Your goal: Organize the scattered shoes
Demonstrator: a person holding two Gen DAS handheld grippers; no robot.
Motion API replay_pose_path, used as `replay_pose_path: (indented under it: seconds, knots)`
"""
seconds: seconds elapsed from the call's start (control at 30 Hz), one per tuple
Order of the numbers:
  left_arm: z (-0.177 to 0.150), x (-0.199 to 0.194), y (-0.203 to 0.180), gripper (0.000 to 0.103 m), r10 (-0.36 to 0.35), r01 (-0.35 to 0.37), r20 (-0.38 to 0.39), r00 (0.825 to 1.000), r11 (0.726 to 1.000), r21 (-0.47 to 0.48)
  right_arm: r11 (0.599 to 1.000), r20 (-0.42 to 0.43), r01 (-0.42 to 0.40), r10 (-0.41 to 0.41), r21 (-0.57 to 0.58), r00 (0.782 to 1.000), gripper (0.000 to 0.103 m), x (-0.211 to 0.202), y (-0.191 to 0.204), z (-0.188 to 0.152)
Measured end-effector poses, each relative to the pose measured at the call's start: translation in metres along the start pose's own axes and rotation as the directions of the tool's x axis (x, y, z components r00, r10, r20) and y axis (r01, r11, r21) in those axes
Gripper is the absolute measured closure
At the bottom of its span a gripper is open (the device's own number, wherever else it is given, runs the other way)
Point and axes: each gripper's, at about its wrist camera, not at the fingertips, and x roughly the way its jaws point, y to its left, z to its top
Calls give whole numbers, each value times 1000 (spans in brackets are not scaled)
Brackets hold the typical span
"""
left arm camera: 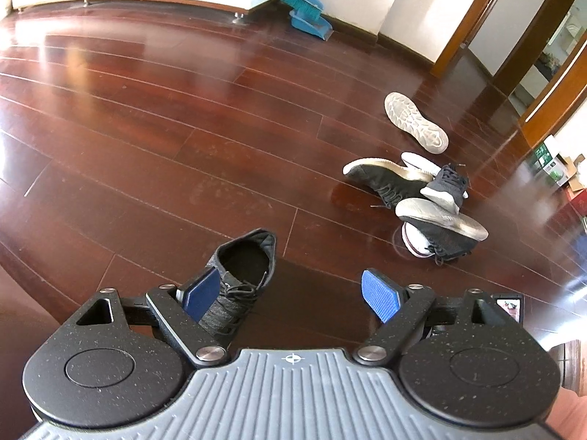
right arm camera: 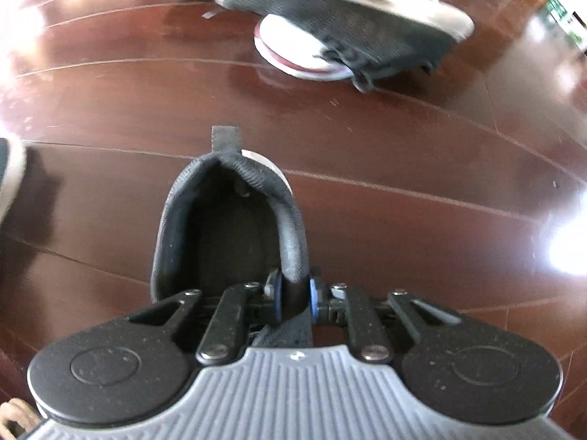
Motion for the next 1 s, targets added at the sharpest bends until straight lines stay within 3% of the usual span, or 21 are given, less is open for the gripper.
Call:
replay_pose_path:
  seconds: [0.17, 0.6, 0.7, 0.87, 1.0]
  knots:
    - [1, 3, -4, 14, 5, -5, -4, 1000, 1000, 5, 987, -6, -34, 35, 158, 999, 88, 8, -26, 1]
    - [-1, -1, -11, 14, 19, -20, 27, 999, 1000, 16, 961, 54, -96, 84, 259, 995, 79, -6, -34, 2]
    - [0, -6, -11, 14, 22, -23, 53, 998, 1000, 14, 952, 104, -123, 97, 279, 990, 70, -26, -40, 3]
    - [0, -24, -15, 14, 25, -30, 126, 992, 999, 43, 925, 243, -235, 165, 298, 956, 69, -88, -48, 5]
    - [-1, -46, -18, 14, -14, 6, 171, 985, 999, 46, 917, 372, -317, 213, 244, 903, 66, -164, -55, -6]
